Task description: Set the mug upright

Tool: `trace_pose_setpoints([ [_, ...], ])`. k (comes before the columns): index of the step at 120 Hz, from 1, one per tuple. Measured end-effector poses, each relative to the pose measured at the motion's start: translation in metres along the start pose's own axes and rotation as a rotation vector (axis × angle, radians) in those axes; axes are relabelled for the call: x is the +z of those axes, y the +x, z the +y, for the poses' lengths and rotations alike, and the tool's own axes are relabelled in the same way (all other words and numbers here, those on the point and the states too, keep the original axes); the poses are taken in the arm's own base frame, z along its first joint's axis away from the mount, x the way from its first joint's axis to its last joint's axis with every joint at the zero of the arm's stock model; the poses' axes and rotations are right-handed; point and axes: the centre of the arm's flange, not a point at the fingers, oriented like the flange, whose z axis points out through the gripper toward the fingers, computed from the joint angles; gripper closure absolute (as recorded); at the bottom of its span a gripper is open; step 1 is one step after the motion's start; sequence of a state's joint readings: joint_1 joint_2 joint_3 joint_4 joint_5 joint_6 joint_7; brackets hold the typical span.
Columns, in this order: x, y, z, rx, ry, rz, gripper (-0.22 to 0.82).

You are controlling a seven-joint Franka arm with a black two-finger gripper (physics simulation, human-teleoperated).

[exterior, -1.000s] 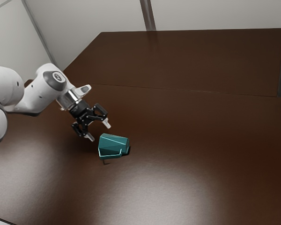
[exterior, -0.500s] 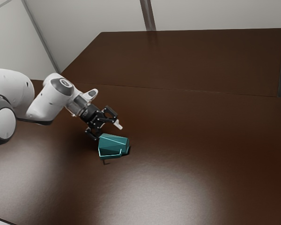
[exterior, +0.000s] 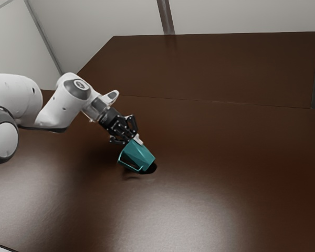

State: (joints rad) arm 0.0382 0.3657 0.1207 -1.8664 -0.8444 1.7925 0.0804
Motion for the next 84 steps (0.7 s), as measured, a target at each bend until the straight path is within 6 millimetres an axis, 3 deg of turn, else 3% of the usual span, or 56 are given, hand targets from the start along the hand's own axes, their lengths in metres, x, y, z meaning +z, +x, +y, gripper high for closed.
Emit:
trace_pose_setpoints([
  [16, 0.006, -0.002, 0.005, -0.009, 0.018, -0.011, 0.76],
  [31, 0.002, -0.014, 0.023, 0.038, 0.091, 0.009, 0.77],
  [59, -0.016, -0.039, 0.056, 0.194, 0.350, 0.118, 0.78],
  [84, -0.012, -0.067, 0.069, 0.339, 0.587, 0.208, 0.78],
])
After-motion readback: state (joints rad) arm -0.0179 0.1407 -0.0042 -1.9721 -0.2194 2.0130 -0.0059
